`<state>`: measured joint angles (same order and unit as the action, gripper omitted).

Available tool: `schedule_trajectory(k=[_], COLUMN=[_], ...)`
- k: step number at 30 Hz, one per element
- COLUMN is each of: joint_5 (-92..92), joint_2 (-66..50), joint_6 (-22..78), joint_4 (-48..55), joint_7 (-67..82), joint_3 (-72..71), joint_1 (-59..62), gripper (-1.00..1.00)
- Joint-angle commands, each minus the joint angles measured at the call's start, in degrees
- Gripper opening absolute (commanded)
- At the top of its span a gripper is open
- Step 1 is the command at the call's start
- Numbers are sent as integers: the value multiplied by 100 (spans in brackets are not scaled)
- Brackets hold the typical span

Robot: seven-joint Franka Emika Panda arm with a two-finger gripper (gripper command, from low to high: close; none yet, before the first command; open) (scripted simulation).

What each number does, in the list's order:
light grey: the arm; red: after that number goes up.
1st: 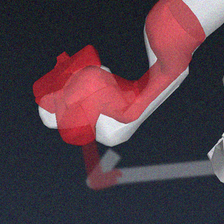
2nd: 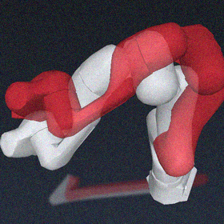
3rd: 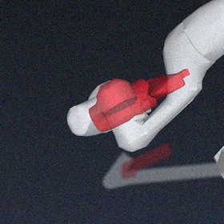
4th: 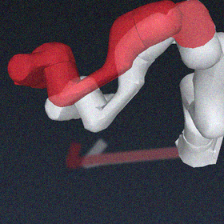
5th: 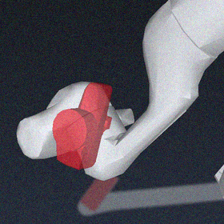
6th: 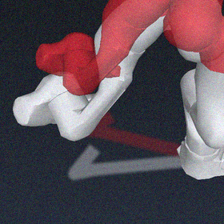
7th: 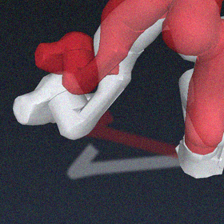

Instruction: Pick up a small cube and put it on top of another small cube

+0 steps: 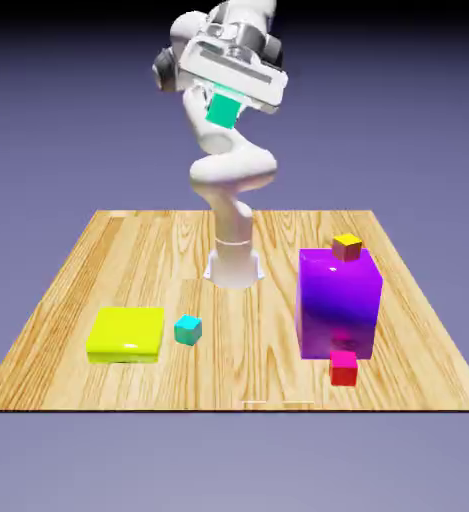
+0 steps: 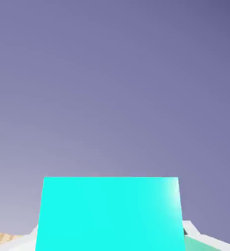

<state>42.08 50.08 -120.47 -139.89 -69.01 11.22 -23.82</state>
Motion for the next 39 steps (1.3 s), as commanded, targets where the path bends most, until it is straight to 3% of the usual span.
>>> schedule_trajectory(k=[1,39], joint_5=[-35,-2058], joint_2=[-83,-3201], joint_6=[-67,-2720], joint_4=[-69,-2681], joint_7=[-259,-9621], joint_3=[-153,-5991], joint_1=[199,7759], gripper=[-100,-100])
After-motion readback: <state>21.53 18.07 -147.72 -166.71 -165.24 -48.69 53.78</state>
